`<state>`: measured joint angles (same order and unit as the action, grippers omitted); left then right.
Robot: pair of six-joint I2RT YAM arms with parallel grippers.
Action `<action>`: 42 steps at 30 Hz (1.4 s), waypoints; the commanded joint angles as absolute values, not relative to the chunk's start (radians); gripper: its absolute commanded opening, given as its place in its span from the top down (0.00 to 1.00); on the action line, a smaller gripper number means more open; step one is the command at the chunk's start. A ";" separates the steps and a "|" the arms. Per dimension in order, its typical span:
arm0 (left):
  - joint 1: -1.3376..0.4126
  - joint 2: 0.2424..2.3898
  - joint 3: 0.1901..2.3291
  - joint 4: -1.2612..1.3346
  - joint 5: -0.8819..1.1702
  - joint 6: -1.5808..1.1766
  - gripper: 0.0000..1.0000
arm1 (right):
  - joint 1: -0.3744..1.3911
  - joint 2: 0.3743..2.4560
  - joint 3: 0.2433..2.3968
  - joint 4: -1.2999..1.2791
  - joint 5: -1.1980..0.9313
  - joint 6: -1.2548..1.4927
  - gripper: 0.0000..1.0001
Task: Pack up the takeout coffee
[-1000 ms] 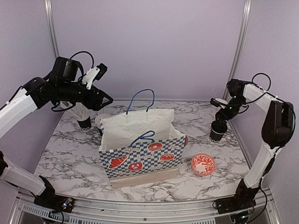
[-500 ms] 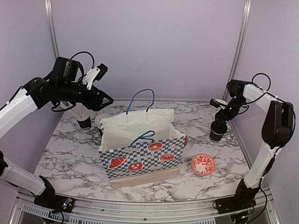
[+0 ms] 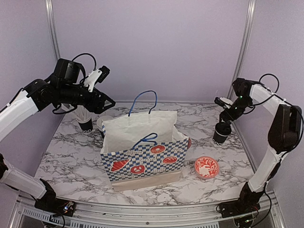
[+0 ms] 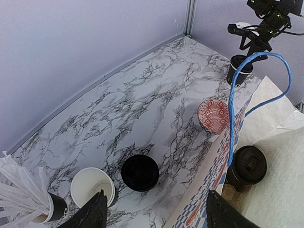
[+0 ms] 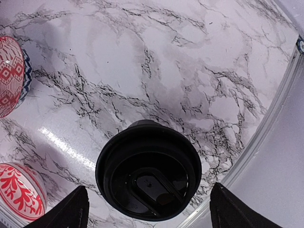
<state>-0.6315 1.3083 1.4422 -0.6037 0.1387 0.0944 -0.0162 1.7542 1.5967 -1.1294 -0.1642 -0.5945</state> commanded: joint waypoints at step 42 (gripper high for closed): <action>-0.650 1.350 1.605 -0.681 0.103 0.110 0.26 | 0.195 1.205 1.321 -1.232 -0.430 -0.927 0.38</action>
<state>-0.6437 1.3334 1.5421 -0.6495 0.1226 0.1055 0.1326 1.2980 1.3926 -1.1301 -0.3271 -0.7677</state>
